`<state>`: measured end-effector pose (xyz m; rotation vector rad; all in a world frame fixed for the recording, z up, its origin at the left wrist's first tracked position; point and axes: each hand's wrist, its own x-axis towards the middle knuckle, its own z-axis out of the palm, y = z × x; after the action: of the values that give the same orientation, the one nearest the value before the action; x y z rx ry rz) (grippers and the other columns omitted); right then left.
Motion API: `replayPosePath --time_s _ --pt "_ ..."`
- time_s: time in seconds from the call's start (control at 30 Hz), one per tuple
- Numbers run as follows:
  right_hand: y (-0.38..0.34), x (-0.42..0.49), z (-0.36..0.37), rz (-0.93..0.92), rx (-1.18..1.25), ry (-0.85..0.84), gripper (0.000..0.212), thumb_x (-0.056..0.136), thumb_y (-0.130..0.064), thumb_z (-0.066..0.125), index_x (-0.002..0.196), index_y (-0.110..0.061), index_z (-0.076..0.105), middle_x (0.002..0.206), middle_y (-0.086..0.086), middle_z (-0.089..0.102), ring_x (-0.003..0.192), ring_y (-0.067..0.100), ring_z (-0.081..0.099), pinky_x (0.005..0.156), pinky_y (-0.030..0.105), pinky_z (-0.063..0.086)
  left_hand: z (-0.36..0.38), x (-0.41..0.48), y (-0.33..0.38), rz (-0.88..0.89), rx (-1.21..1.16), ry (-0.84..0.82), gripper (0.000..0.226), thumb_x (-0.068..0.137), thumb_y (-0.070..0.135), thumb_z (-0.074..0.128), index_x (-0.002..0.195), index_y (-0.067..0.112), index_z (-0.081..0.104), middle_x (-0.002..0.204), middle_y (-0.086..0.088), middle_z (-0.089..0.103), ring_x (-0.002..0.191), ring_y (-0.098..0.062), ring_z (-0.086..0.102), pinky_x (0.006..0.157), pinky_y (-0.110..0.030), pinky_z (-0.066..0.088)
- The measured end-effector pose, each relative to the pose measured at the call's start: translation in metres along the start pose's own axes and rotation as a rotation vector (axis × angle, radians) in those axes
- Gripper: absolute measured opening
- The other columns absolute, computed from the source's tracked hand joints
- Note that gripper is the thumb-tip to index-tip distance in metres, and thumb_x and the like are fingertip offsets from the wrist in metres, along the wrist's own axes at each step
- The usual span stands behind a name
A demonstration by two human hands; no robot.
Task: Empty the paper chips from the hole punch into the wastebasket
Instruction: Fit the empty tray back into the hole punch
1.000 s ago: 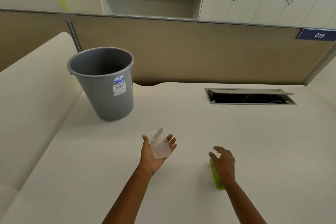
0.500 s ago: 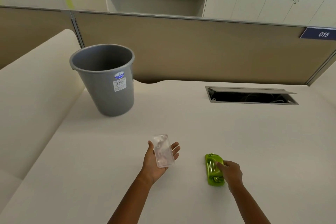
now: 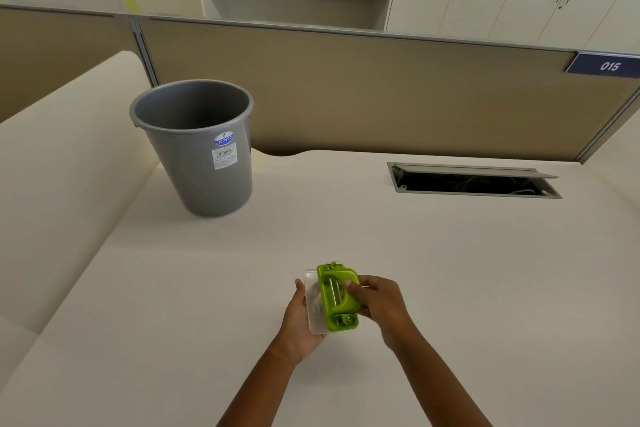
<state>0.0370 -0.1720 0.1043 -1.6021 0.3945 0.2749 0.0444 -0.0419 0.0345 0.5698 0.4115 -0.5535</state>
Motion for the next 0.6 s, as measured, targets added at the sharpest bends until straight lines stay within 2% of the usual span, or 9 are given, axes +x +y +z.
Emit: replayPosePath --time_s 0.1,0.23,0.4,0.6 --pt "0.002 -0.004 0.007 0.007 -0.006 -0.005 0.006 0.083 -0.007 0.063 0.078 -0.007 0.067 0.078 0.016 0.064 0.065 0.02 0.061 0.062 0.026 0.053 0.003 0.0 -0.004 -0.001 0.037 0.01 0.059 0.095 0.052 0.015 0.106 0.015 0.059 0.082 -0.011 0.077 0.072 -0.024 0.073 0.062 -0.03 0.058" --pt "0.005 -0.007 0.01 0.014 -0.012 0.015 0.008 0.082 -0.009 0.064 0.075 -0.009 0.067 0.08 0.017 0.065 0.07 0.024 0.062 0.064 0.027 0.053 0.006 0.003 -0.005 -0.008 0.068 0.063 0.062 0.094 0.054 0.018 0.099 0.012 0.062 0.075 -0.012 0.076 0.082 -0.027 0.063 0.071 -0.034 0.048" --pt "0.004 -0.01 0.013 0.002 0.022 0.011 0.014 0.083 -0.009 0.064 0.07 -0.015 0.067 0.079 0.015 0.066 0.07 0.023 0.063 0.064 0.026 0.054 0.005 0.007 -0.008 0.007 0.098 0.081 0.059 0.095 0.053 0.018 0.097 0.015 0.063 0.071 -0.009 0.075 0.064 -0.021 0.069 0.053 -0.024 0.052" --pt "0.004 -0.01 0.013 -0.009 0.029 0.017 0.014 0.083 -0.01 0.064 0.07 -0.016 0.067 0.078 0.014 0.066 0.073 0.025 0.064 0.068 0.03 0.055 0.003 0.008 -0.007 0.031 0.101 0.055 0.057 0.095 0.052 0.02 0.098 0.016 0.064 0.074 -0.007 0.075 0.065 -0.02 0.069 0.056 -0.026 0.05"
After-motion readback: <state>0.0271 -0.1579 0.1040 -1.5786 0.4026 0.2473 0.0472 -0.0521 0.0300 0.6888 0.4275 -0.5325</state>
